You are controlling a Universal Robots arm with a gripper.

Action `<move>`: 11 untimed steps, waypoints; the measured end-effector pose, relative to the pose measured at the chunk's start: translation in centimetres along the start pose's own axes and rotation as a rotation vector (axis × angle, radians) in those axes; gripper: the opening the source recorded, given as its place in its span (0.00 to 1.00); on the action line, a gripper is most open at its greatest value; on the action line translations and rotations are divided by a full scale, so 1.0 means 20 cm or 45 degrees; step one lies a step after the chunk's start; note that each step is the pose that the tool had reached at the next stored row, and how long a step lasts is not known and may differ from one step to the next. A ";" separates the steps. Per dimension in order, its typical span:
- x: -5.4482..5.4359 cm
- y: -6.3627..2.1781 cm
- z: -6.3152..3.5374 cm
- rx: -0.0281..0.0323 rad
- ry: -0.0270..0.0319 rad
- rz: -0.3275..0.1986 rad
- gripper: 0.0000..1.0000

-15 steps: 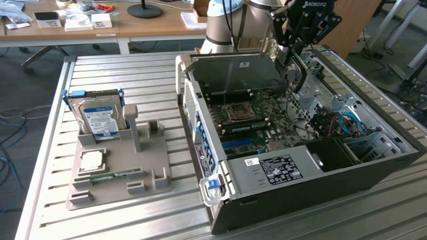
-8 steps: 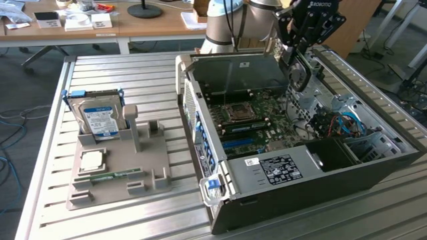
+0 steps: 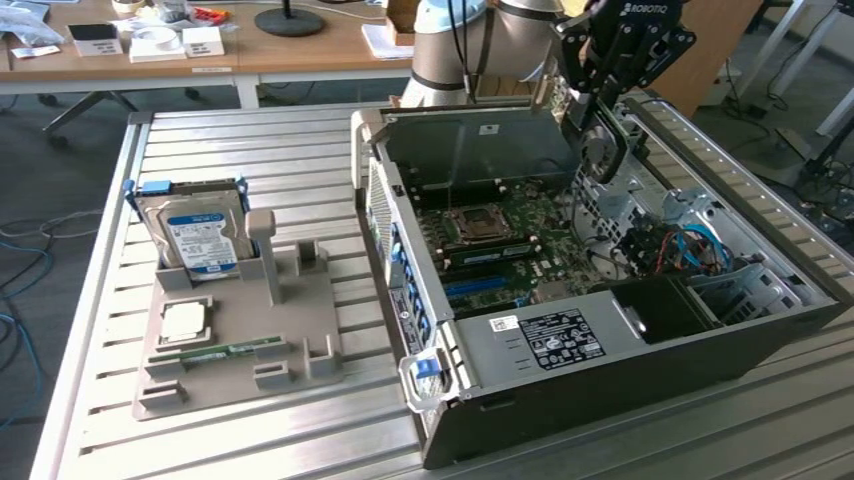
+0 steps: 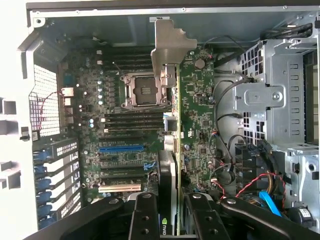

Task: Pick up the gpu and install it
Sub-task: 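Pick up the gpu and move the gpu toward the slot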

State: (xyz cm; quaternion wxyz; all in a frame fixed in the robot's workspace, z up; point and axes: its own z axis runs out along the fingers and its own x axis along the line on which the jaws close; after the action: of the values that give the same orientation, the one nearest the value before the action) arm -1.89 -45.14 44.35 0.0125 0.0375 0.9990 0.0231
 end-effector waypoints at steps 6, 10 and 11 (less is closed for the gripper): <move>-0.01 0.000 0.000 -0.0001 0.0000 0.000 0.27; -0.04 0.003 0.001 0.0000 0.0000 0.000 0.27; -0.05 0.004 0.001 0.0000 0.0000 0.000 0.27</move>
State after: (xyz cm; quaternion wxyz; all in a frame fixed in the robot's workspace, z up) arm -0.90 -45.15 44.35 0.0124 0.0375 0.9990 0.0231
